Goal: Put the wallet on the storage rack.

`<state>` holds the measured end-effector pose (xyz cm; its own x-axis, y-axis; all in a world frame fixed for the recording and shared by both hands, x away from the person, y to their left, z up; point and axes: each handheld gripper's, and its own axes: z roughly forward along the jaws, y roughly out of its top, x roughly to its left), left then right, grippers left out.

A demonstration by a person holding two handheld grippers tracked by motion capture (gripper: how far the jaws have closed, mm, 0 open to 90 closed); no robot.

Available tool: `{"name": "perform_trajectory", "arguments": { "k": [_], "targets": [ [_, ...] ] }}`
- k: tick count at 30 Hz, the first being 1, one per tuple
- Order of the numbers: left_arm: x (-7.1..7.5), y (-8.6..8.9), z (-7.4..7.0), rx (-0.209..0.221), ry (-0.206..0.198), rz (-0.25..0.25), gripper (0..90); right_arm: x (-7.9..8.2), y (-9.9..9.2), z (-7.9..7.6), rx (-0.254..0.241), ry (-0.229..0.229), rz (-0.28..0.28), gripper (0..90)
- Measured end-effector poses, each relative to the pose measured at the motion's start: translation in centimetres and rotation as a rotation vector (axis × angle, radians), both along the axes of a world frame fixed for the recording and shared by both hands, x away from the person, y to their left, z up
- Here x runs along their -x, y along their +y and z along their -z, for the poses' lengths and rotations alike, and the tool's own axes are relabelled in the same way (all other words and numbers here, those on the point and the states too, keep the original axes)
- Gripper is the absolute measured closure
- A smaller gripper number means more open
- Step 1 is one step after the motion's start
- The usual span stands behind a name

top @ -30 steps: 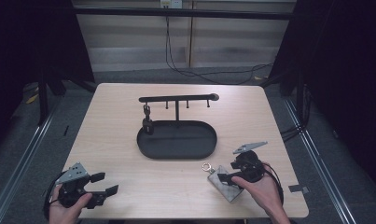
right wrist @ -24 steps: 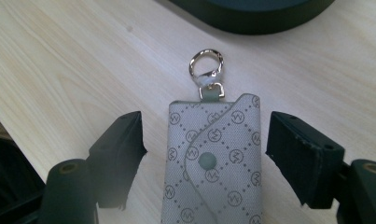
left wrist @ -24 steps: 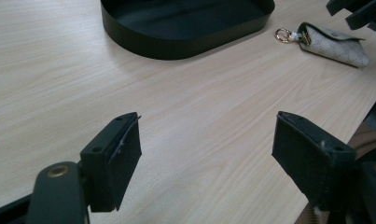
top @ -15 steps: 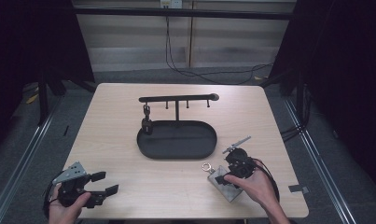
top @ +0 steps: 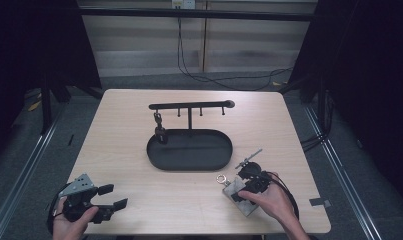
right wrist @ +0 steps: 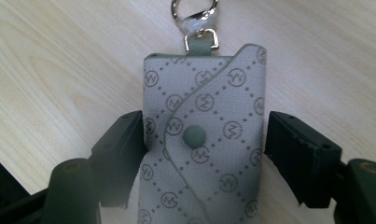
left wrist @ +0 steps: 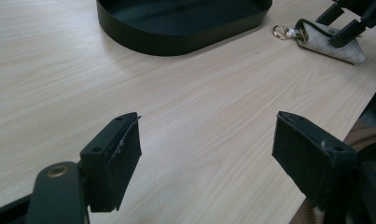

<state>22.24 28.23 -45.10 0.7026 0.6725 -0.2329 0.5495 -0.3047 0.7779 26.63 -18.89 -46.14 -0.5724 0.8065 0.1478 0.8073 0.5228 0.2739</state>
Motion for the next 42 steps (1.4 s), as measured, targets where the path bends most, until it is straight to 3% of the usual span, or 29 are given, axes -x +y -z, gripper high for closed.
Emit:
{"name": "perform_trajectory", "arguments": {
  "k": [19,31,42],
  "targets": [
    [-0.1,-0.1,0.1,-0.014,0.007,0.001,23.3,-0.2,0.9,0.9,0.066,0.035,-0.024,26.0],
    [-0.1,0.0,0.2,-0.012,0.007,-0.002,23.3,-0.4,1.7,0.3,0.125,0.059,-0.011,32.7],
    [-0.3,0.1,0.3,-0.006,0.023,0.001,24.0,-0.5,1.7,-0.2,0.147,0.095,-0.008,33.6]
  ]
}}
